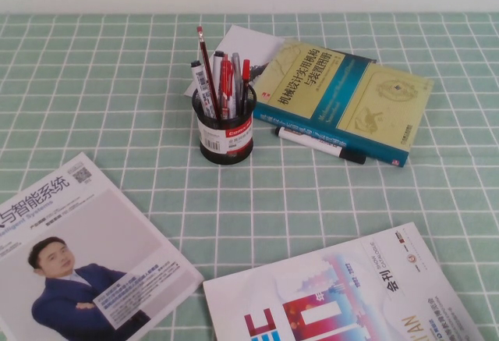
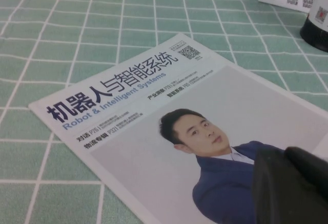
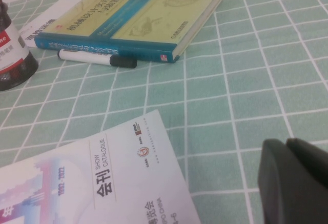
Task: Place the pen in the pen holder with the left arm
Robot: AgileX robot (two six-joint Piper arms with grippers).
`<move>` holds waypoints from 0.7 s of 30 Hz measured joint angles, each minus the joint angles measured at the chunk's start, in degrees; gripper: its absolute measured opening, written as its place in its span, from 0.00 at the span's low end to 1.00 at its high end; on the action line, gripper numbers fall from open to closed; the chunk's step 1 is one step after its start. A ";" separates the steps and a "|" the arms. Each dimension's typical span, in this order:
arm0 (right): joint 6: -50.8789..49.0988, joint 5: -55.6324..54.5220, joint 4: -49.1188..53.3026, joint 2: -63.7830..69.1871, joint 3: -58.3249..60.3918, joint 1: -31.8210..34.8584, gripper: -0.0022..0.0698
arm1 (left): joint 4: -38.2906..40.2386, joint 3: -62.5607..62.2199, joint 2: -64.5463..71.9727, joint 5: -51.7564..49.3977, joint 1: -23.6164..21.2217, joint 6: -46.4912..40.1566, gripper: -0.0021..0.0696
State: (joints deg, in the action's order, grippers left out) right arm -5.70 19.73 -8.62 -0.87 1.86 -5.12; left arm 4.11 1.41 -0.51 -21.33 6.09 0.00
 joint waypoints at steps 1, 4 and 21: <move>0.00 0.00 0.00 0.00 0.00 0.00 0.00 | -0.08 -0.10 0.00 -0.09 0.00 0.00 0.03; 0.00 0.00 0.00 0.00 0.00 0.00 0.00 | -0.22 -0.10 0.00 -0.23 0.00 0.00 0.03; 0.00 0.00 0.00 0.00 0.00 0.00 0.00 | -0.35 -0.10 0.00 -0.40 0.00 0.00 0.03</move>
State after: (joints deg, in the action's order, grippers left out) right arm -5.70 19.73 -8.62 -0.87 1.86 -5.12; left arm 3.76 1.31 -0.51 -21.74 6.09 0.00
